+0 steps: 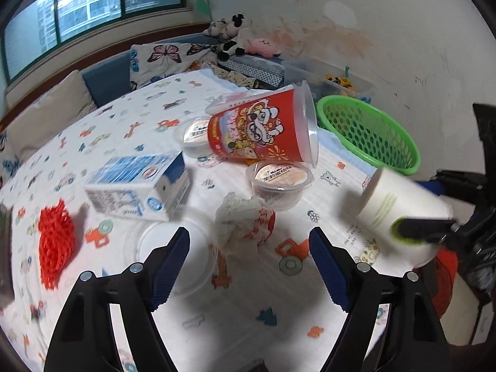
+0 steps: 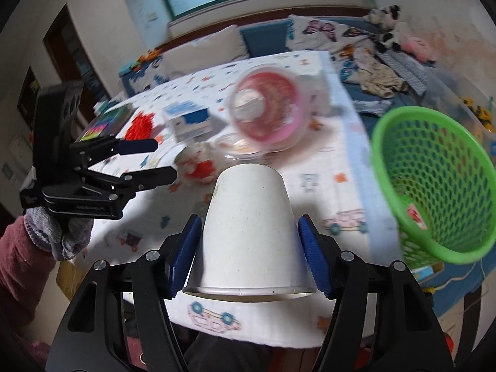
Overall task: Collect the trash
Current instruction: 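Carry the paper cup into the green basket with the right gripper while the left grasps the crumpled plastic bag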
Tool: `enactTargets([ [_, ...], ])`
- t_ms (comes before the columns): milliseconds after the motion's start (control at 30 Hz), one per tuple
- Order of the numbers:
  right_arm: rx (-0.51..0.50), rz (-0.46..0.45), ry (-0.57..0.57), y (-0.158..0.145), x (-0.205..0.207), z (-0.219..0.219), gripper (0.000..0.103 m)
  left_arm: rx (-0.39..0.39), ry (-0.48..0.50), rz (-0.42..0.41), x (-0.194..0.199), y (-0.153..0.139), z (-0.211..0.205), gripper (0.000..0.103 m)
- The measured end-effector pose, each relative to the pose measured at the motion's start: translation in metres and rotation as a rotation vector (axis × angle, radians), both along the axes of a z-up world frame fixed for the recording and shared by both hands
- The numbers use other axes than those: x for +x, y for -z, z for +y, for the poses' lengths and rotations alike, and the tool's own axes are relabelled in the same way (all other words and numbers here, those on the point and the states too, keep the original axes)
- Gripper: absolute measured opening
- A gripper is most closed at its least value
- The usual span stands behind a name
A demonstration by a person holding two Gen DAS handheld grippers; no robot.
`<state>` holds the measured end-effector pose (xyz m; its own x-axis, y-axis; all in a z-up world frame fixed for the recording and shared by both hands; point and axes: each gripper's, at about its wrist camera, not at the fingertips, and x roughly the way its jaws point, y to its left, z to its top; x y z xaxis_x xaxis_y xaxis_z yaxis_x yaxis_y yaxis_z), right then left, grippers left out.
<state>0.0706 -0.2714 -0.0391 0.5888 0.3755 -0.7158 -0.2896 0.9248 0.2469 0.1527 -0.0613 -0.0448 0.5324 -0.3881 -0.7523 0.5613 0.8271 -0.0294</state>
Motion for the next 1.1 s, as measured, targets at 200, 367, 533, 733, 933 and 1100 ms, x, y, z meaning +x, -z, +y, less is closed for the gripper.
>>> enactTargets([
  [200,0.014,-0.004,0.072,-0.001,-0.006,-0.027,0.064,0.066,0.054,-0.016,0.007,0.009,-0.017,0.073],
  [367,0.022,-0.003,0.121,-0.001,-0.005,-0.043,0.064,0.096,0.088,-0.022,0.014,0.015,-0.025,0.068],
  [533,0.034,0.000,0.158,-0.001,-0.005,-0.057,0.064,0.107,0.098,-0.021,0.019,0.021,-0.029,0.064],
  [733,0.039,0.005,0.180,0.001,-0.003,-0.065,0.065,0.120,0.084,-0.040,0.023,0.025,-0.028,0.051],
  [933,0.044,-0.004,0.206,-0.001,-0.001,-0.072,0.064,0.107,0.075,-0.052,0.023,0.024,-0.026,0.044],
  [1100,0.055,-0.016,0.232,-0.004,-0.001,-0.084,0.064,0.081,0.055,-0.049,0.016,0.016,-0.022,0.043],
])
